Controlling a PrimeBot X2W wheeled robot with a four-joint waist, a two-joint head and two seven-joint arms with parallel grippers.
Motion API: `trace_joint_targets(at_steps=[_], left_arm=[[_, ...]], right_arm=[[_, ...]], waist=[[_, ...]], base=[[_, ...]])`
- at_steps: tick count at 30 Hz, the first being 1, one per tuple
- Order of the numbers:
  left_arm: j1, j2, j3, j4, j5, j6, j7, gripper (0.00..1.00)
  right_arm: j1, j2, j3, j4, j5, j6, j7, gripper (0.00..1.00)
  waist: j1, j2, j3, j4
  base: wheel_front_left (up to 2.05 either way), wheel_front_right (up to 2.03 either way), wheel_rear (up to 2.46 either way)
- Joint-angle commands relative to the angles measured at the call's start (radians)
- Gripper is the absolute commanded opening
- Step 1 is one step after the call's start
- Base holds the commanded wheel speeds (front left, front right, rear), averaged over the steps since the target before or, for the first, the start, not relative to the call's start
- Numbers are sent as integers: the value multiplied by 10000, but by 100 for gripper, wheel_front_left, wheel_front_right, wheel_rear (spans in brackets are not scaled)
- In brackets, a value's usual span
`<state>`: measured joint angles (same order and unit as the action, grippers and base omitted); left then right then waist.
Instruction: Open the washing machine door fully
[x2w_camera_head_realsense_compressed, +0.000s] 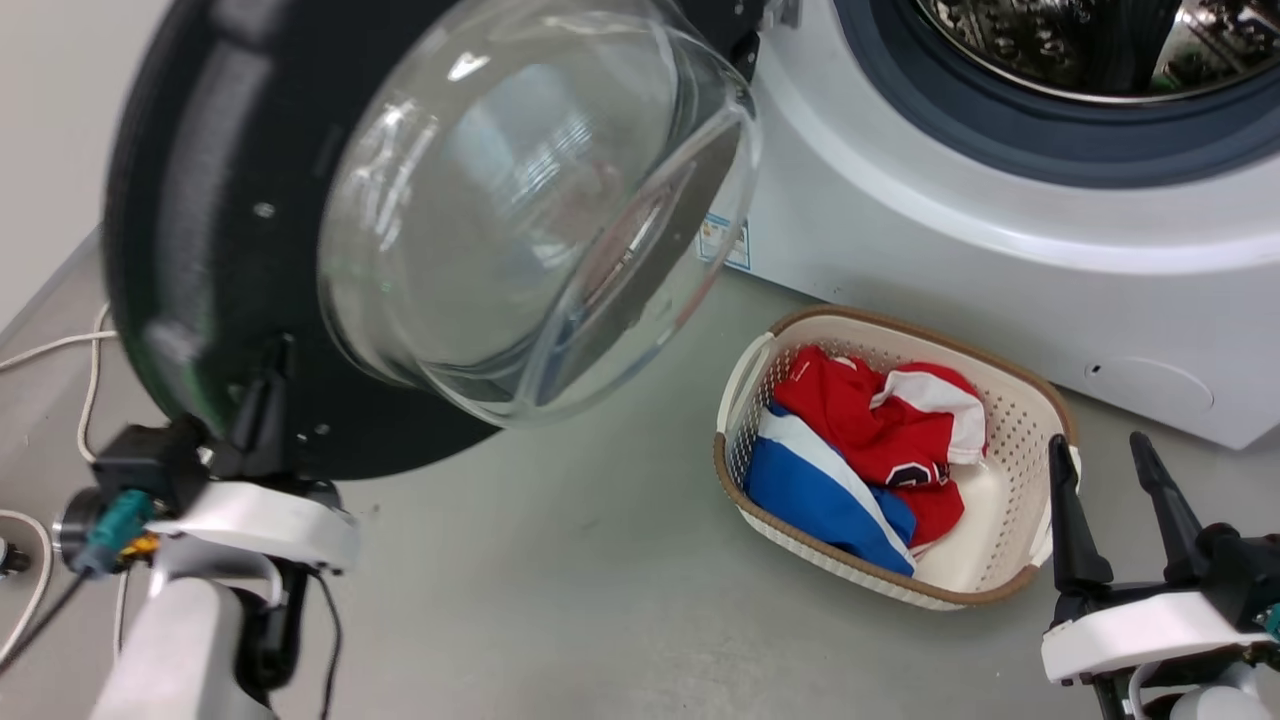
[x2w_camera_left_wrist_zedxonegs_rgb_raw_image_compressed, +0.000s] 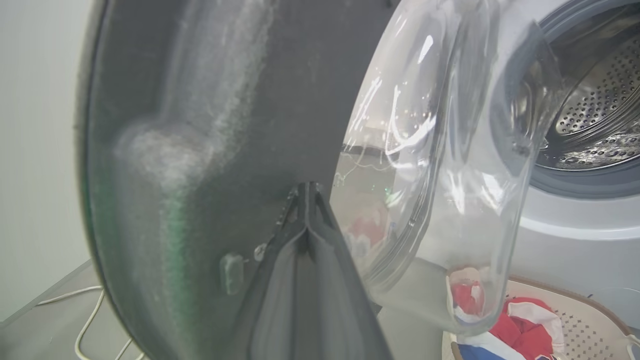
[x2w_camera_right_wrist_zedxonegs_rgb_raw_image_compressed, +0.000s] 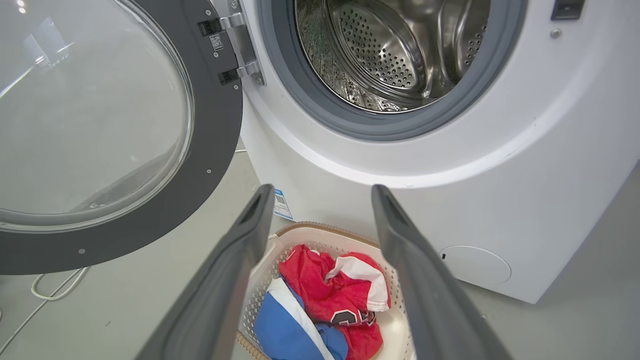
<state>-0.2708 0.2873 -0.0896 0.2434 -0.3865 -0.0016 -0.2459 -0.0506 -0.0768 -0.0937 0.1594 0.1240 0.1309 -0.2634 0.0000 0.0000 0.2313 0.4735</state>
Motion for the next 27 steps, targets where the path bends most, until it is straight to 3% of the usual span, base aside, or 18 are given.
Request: trace_joint_targets(at_steps=[1,12,27], left_arm=[[-255,195,191,171,-59,-22,-49,0],[-1188,887,884,1417,-314,-222,-136,0],[-1094,590,876,1667,52,-215,-212,0]], right_arm=[[-141,-110,-25,-45,-64,-3,-19,100],[-326,-385,-53,-110,-127,-3,-21,100],[-319,-179,-83,39,-23,-3,-19,100]], waist=[[0,0,177,-110],[0,0,695,-287],[0,0,326,-379]], base=[[0,0,0],[0,0,0],[0,0,0]])
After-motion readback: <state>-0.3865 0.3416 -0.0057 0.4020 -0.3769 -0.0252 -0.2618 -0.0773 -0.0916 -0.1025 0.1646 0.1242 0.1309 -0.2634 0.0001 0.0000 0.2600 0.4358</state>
